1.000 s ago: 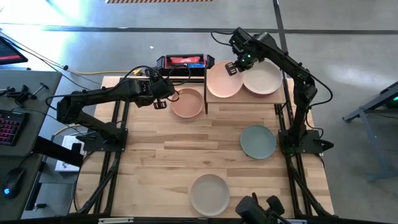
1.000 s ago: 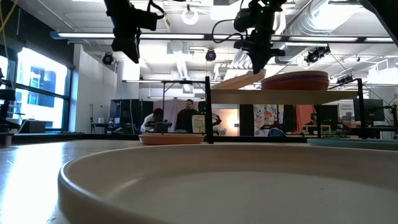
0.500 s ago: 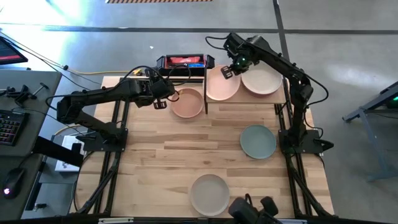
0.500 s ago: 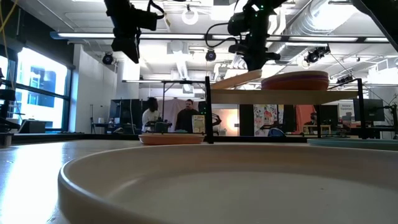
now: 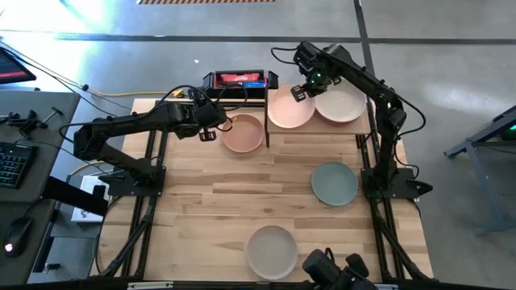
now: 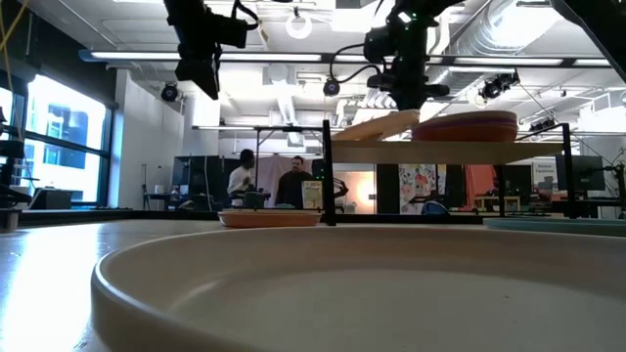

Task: Place and stack plates onto a shelf
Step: Put the light orange plate on the shelf

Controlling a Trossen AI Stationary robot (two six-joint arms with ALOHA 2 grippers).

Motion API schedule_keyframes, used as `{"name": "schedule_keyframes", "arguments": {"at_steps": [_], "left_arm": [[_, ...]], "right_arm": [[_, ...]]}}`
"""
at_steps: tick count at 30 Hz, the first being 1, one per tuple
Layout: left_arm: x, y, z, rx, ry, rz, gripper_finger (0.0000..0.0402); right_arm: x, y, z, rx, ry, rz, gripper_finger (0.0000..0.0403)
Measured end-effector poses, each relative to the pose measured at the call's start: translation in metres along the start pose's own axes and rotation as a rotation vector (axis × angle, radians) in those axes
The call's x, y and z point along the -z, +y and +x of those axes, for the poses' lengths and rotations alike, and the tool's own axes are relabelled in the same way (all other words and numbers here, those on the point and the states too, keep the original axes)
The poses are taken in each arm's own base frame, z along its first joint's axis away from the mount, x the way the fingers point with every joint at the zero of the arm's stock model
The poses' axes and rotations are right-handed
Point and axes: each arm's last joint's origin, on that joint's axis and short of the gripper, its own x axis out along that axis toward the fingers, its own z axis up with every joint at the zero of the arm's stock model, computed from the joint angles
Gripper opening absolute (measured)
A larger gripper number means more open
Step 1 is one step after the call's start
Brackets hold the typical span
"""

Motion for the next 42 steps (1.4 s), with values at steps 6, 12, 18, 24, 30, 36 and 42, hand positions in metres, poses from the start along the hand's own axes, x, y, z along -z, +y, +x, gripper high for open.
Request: {"name": "schedule_keyframes", "arguments": {"at_steps": [6, 12, 18, 24, 30, 36, 42], "left_arm": [[0.000, 0.000, 0.000, 0.000, 0.000, 0.000, 0.0126], [0.000, 0.000, 0.000, 0.000, 0.000, 0.000, 0.0126], [0.000, 0.000, 0.000, 0.000, 0.000, 0.000, 0.0126], [0.000, 0.000, 0.000, 0.000, 0.000, 0.000, 0.0126], [0.000, 0.000, 0.000, 0.000, 0.000, -0.001, 0.0126], [0.000, 0.000, 0.000, 0.000, 0.000, 0.000, 0.0126], [0.000, 0.000, 0.000, 0.000, 0.000, 0.000, 0.0126]], "right_arm": [[0.003, -0.002, 0.000, 0.018, 0.030, 0.000, 0.0000], [0.004, -0.003, 0.000, 0.042, 0.039, 0.013, 0.0000], [0.000, 0.003, 0.000, -0.011, -0.011, 0.010, 0.0000], [-0.001, 0.005, 0.000, -0.004, -0.022, 0.009, 0.0000], [-0.002, 0.004, 0.001, 0.014, -0.033, 0.009, 0.0000], [-0.004, 0.004, 0.004, 0.015, -0.032, 0.007, 0.0000], [-0.007, 0.009, 0.017, 0.014, 0.012, -0.017, 0.0000]]}}
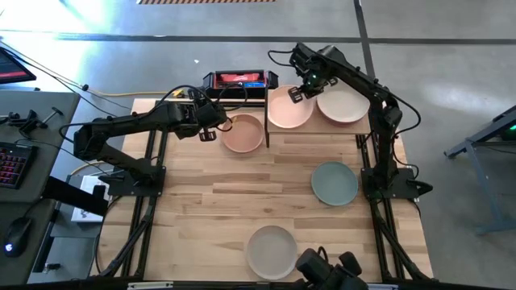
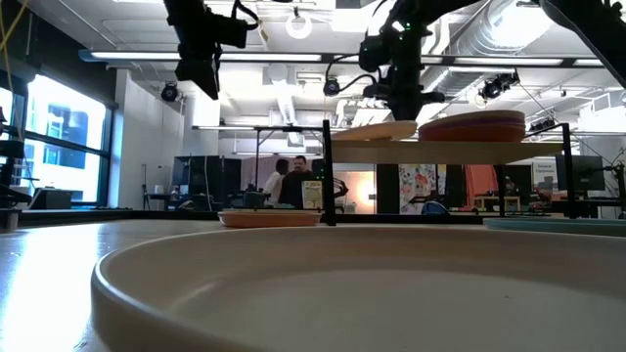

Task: Place and stack plates onto a shelf
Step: Put the light orange plate on the shelf

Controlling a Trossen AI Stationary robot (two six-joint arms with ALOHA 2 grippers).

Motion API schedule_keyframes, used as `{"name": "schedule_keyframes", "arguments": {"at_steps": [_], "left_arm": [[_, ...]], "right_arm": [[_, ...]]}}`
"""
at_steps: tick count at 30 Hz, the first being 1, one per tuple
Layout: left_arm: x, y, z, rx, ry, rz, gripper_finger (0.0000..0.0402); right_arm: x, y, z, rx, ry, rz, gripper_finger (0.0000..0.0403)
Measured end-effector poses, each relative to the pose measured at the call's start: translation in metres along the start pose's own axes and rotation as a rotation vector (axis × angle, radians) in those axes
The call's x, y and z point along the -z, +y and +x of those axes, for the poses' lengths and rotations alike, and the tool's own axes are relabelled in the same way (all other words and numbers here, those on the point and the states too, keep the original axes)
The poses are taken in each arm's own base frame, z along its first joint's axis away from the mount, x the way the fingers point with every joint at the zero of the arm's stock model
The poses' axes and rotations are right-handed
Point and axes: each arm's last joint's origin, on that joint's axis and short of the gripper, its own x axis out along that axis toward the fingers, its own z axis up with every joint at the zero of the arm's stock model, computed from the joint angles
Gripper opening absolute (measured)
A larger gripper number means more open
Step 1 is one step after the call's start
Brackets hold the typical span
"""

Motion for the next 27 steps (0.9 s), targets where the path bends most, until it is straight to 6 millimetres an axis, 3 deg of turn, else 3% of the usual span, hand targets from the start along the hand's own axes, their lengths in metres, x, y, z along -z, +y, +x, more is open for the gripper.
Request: {"name": "schedule_keyframes", "arguments": {"at_steps": [27], "left_arm": [[0.0000, 0.0000, 0.0000, 0.000, 0.000, 0.000, 0.0126]], "right_arm": [[0.0002, -0.0081, 0.0010, 0.014, 0.029, -0.015, 0.0002]]}}
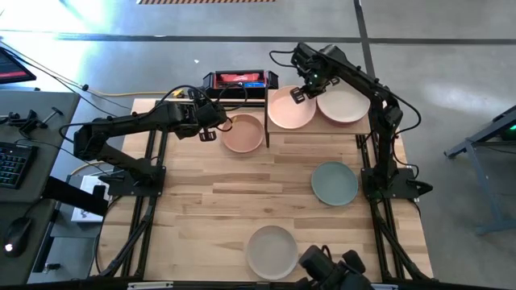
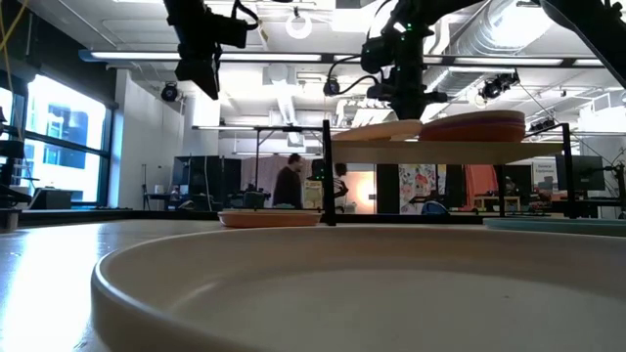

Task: Place and stack plates onto a shelf
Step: Put the light orange plate on the shelf, then stack the blue plate on top of the light orange plate on the shelf

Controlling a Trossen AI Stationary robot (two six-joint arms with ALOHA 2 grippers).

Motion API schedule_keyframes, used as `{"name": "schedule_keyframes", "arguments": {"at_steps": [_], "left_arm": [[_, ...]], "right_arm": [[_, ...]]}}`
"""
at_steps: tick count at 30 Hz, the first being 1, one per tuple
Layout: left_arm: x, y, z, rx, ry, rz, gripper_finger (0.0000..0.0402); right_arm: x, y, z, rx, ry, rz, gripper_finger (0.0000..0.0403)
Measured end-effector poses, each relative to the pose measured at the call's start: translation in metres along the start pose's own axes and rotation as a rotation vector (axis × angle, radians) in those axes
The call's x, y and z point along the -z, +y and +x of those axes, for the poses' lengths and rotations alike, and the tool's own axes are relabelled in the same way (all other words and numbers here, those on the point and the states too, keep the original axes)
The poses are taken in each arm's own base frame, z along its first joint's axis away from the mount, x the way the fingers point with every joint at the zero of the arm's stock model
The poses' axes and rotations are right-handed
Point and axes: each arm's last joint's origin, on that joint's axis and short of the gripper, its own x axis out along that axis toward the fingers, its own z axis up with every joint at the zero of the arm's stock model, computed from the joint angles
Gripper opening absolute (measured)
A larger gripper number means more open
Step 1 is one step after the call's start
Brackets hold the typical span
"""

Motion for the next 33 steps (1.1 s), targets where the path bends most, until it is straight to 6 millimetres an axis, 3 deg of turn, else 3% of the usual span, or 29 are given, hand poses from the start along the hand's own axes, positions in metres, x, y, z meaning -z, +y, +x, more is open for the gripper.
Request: {"name": "schedule_keyframes", "arguments": {"at_steps": [9, 14, 24, 33], "left_arm": [[0.000, 0.000, 0.000, 0.000, 0.000, 0.000, 0.0126], [0.000, 0.000, 0.000, 0.000, 0.000, 0.000, 0.0126], [0.000, 0.000, 0.007, 0.312, -0.084, -0.136, 0.0126], [-0.007, 0.004, 0.022, 0.432, -0.159, -0.147, 0.0126]], "right_arm": [[-0.001, -0.004, 0.001, -0.031, 0.012, 0.020, 0.0070], [-0.002, -0.004, -0.001, -0.036, 0.005, 0.011, 0.0087], [0.002, 0.003, -0.046, -0.204, -0.040, -0.002, 0.0087], [0.020, 0.042, -0.081, -0.381, -0.093, -0.149, 0.0087]]}}
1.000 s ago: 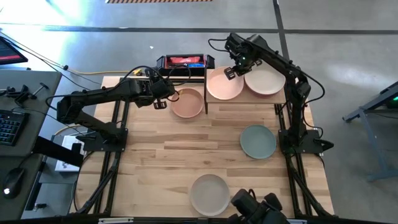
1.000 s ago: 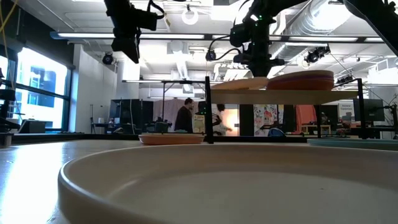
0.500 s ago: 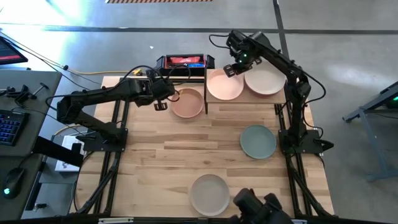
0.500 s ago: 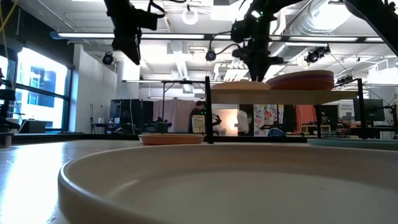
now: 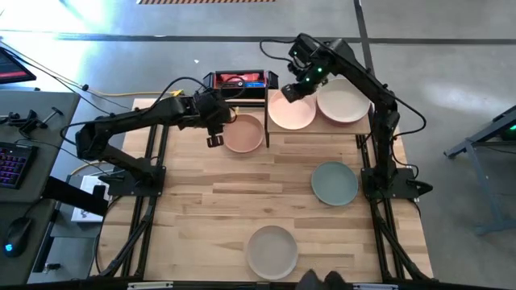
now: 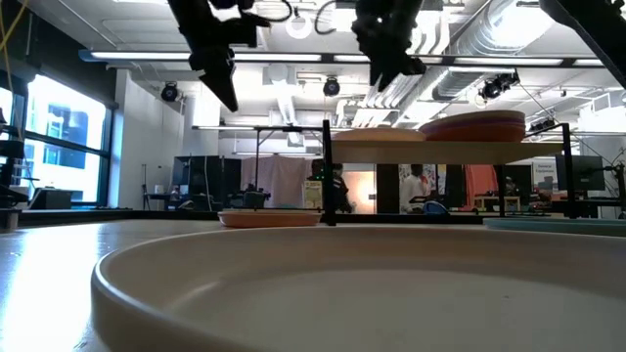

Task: Place and stack plates onto a shelf
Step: Stack the blue plate on top of the light orange plate on the shelf

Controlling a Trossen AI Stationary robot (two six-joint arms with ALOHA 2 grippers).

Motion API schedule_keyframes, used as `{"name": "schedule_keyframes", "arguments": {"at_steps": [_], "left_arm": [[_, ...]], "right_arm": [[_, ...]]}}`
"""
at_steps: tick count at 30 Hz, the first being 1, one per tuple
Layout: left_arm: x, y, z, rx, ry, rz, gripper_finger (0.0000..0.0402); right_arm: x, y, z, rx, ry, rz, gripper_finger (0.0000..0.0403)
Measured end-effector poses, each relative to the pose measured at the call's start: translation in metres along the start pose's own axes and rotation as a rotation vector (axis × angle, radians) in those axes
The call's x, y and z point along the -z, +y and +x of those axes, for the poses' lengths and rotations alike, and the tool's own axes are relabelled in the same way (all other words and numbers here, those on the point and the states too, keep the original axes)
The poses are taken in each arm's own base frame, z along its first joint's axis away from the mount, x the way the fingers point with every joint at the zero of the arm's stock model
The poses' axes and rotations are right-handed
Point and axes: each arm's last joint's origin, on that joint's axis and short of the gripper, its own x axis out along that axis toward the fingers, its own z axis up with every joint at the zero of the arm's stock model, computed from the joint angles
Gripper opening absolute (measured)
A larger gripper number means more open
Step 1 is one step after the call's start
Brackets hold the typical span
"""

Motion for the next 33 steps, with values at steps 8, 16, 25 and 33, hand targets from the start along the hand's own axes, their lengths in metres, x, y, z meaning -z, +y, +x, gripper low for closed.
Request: {"name": "schedule_keyframes", "arguments": {"at_steps": [8, 16, 25, 33], "left_arm": [[-0.003, -0.004, 0.037, 0.067, 0.099, 0.058, 0.0126], [0.002, -0.009, 0.059, 0.101, 0.234, 0.034, 0.0126], [0.014, -0.001, 0.058, 0.103, 0.322, -0.007, 0.0126], [0.026, 0.013, 0.060, 0.108, 0.398, -0.037, 0.0126]], "right_arm": [[0.018, 0.039, 0.001, -0.055, 0.026, -0.137, 0.0087], [0.049, 0.093, 0.005, -0.069, 0.049, -0.308, 0.0087], [0.095, 0.121, 0.050, 0.074, 0.227, -0.296, 0.0087], [0.148, 0.097, 0.077, 0.208, 0.366, -0.034, 0.0087]]}}
